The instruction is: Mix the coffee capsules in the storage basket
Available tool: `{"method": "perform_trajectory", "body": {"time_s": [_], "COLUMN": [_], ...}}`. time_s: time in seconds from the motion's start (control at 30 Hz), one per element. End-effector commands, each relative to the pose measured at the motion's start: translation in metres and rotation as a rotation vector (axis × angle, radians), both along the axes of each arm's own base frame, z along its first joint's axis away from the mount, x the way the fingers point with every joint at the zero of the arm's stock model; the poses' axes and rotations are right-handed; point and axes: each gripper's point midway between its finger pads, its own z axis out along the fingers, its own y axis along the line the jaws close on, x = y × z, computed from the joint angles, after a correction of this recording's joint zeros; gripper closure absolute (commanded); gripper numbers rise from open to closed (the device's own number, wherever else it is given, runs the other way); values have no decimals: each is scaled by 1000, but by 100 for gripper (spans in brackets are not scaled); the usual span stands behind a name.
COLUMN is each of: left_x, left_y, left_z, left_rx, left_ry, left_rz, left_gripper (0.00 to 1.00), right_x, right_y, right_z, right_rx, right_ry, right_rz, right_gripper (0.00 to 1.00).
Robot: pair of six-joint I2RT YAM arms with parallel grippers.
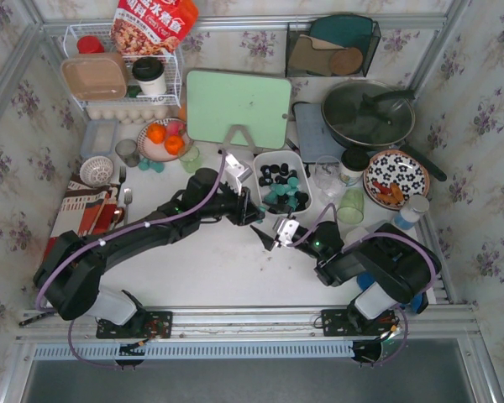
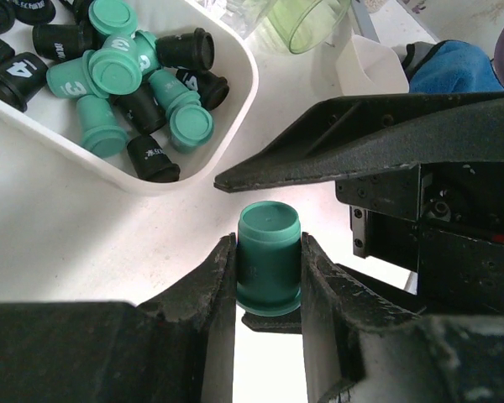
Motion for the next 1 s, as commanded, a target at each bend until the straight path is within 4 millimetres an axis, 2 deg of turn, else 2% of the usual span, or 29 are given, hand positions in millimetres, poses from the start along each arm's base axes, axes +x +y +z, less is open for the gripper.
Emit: {"method": "perform_trajectory", "body": {"time_s": [0.0,0.17,0.37,0.47,0.57,0.6,0.7,0.73,0.87,0.97], "left_x": [0,-2,-1,0,-1,0,4,2,16,28], "left_y": [-4,-3,-2,-3,-2,-2,3,6,33,66], "left_z": [8,8,5,9,13,15,14,27,35,41], "left_rx": [-15,-7,3,-7,-14,-16,-11,-34,0,61], "left_ry": [-37,-35,-32,-39,-40,-41,-37,-62,-128,-182], "left_rz": [-17,-20,-10,-6,-1,6,46,56,209,373], "left_gripper": [81,81,81,81,79,76,54,49,36,32], "right_x": [-4,-5,-8,-7,-7,-7,0,3,25,44], "right_y": [-14,-16,-11,-10,-9,-9,-11,-11,-19,-27], "right_z": [74,74,73,68,67,67,65,63,46,34], "right_rx": [179,163,141,117,111,110,104,99,69,72], "right_ry": [-258,-275,-277,-269,-267,-267,-254,-242,-161,-60], "right_rz": [-54,-61,-28,-25,-19,-22,-55,-68,-174,-265], "right_gripper": [21,23,41,53,61,62,64,65,66,65]}}
